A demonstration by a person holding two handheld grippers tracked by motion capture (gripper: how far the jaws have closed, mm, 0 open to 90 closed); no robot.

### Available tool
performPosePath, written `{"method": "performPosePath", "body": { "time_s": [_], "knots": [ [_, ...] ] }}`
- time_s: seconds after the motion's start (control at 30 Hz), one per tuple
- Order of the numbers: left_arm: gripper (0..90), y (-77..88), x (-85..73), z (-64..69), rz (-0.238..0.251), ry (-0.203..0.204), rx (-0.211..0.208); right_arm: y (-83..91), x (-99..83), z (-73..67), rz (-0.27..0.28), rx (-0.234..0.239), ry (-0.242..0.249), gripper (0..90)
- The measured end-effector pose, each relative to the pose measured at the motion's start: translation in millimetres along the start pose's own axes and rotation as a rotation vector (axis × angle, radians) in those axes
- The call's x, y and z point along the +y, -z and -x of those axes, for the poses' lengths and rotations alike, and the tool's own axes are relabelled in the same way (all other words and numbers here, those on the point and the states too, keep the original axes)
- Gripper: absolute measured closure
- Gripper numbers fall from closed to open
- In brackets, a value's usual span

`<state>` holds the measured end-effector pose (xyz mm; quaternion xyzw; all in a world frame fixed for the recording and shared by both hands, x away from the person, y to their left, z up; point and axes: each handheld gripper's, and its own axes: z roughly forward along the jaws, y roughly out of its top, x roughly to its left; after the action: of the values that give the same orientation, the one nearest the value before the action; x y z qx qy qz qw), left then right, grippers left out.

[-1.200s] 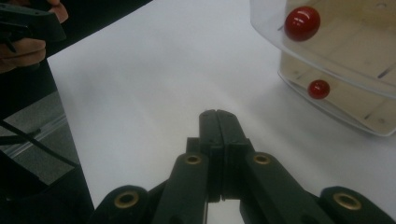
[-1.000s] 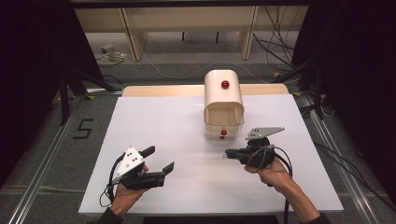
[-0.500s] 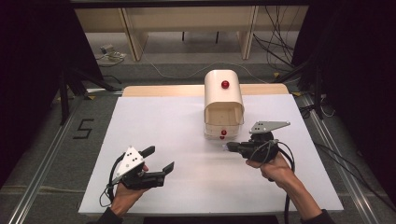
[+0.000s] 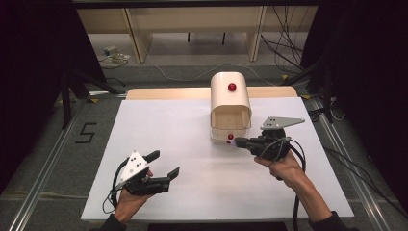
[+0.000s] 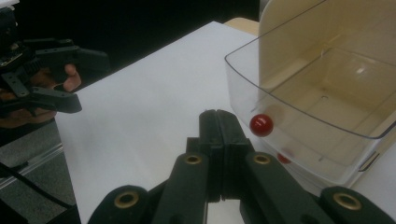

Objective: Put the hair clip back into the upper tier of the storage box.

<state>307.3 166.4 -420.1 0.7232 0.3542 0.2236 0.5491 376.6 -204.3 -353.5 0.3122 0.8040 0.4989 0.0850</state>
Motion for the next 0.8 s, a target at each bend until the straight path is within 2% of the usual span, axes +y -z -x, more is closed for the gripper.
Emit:
{"method": "performPosePath", "body": {
  "time_s": [0.8],
  "knots": [
    [12.8,0.3,0.3,0.7,0.004,-0.001,0.0,-1.4,14.9,10.8,0.057,-0.026,-0.02,90.0]
  ]
}}
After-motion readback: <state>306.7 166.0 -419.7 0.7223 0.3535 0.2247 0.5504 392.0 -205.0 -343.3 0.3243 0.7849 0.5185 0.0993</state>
